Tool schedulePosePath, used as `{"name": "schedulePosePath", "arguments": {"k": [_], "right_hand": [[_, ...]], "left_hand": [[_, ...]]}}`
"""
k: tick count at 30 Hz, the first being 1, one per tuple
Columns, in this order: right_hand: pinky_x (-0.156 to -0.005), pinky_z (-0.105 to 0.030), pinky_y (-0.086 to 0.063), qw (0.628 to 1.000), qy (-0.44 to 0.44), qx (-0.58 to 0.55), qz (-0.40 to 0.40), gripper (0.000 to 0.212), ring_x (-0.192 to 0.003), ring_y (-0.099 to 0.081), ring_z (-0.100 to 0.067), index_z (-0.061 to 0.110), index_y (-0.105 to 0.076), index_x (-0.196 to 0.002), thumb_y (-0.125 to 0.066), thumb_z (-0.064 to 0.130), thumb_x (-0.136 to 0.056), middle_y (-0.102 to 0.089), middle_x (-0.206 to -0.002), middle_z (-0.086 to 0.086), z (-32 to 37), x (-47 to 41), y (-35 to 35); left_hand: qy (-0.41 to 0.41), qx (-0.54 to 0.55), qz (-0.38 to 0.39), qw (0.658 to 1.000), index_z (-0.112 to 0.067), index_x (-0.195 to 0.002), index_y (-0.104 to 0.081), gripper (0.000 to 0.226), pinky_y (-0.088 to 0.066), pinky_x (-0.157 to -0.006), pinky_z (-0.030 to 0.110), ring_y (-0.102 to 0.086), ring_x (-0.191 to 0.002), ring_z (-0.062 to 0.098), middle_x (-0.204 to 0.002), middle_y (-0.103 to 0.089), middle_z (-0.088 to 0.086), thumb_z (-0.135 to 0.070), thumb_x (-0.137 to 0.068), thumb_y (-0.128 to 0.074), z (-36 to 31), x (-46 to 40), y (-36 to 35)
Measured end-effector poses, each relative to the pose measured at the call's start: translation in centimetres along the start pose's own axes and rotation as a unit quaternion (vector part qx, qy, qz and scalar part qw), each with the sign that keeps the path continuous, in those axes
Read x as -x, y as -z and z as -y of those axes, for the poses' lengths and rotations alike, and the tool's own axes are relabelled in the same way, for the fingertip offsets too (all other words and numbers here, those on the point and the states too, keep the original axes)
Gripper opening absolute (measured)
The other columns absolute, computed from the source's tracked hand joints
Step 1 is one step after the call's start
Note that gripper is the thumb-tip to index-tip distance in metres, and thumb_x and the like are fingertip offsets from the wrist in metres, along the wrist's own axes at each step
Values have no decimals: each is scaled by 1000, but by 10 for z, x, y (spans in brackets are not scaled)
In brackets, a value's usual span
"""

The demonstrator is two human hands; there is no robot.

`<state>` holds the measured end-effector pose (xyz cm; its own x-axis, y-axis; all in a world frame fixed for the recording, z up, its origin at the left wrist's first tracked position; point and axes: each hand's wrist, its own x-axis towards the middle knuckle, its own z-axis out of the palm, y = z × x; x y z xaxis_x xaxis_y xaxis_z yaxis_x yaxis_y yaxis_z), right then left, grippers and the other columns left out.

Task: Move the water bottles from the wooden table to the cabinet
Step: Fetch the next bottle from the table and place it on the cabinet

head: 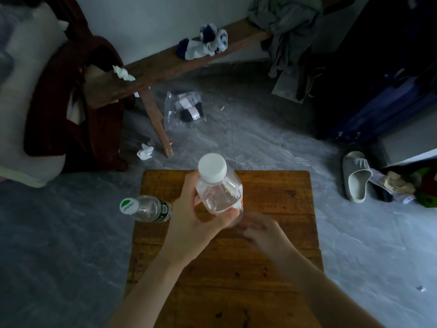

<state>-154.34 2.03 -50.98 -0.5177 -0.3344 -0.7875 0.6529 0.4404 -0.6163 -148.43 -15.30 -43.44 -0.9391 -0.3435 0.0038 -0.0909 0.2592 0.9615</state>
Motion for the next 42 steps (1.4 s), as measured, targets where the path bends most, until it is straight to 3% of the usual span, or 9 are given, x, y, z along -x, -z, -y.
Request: {"name": "schedulePosePath", "arguments": {"k": [3,6,13,17,23,26,30,36,42], "right_hand": [[-86,-43,-55,982,3,-167,92,43,-108,-67,-29,6,-62,-123,-54,-11,-85,-69,-119,-17,17,40,2],[-72,-32,-58,958,3,-254,130,35,-101,-71,-25,8,-62,-122,-57,-2,-89,-69,-119,-18,35,82,5],[-78,-37,-58,932,-51,-320,162,38,-114,-66,-29,4,-61,-129,-53,8,-91,-66,-126,-17,88,184,17],[-81,-40,-59,931,-31,-317,175,39,-113,-66,-30,4,-60,-128,-52,10,-91,-67,-125,-17,123,234,35],[-89,-42,-56,924,11,-335,184,40,-114,-66,-31,4,-58,-129,-53,17,-92,-66,-126,-18,149,309,60],[-88,-42,-56,912,39,-371,172,45,-114,-66,-32,1,-56,-129,-56,14,-85,-66,-126,-21,151,342,72],[-88,-42,-57,902,86,-405,122,43,-109,-67,-35,-2,-59,-120,-60,10,-78,-67,-120,-25,150,388,87],[-90,-42,-55,880,110,-462,8,49,-115,-63,-39,-4,-48,-138,-50,15,-93,-63,-125,-28,119,441,95],[-83,-40,-57,811,147,-564,-46,43,-107,-67,-40,-5,-54,-127,-48,15,-90,-64,-123,-30,69,488,77]], "left_hand": [[-21,-3,17,1000,-49,-119,-55,52,-57,-86,23,-69,-106,15,-113,-70,-9,-35,-76,-81,-43,9,9],[-35,-24,29,999,-46,-112,-59,45,-57,-81,21,-69,-98,13,-105,-70,-10,-33,-75,-81,-88,20,18],[-55,-74,65,994,-38,-121,-54,59,-56,-84,23,-67,-104,12,-111,-67,-17,-45,-70,-85,-206,32,36],[-84,-90,72,990,-48,-122,-52,66,-54,-89,16,-65,-111,6,-117,-66,-23,-46,-67,-88,-269,31,47],[-143,-84,122,979,-42,-124,-57,61,-55,-88,22,-68,-106,8,-113,-69,-18,-44,-70,-87,-360,30,41],[-170,-79,170,967,-53,-120,-56,59,-54,-88,17,-68,-107,4,-114,-70,-22,-46,-69,-87,-398,30,30],[-187,-69,247,948,-45,-120,-60,61,-56,-88,20,-70,-106,6,-115,-73,-16,-38,-69,-93,-429,31,13],[-215,-64,368,902,-38,-125,-63,63,-57,-98,45,-71,-108,10,-116,-74,-11,-35,-70,-93,-453,51,-17],[-258,-35,449,855,-37,-125,-63,61,-57,-97,44,-72,-108,12,-115,-74,-9,-33,-70,-90,-468,83,-47]]}}
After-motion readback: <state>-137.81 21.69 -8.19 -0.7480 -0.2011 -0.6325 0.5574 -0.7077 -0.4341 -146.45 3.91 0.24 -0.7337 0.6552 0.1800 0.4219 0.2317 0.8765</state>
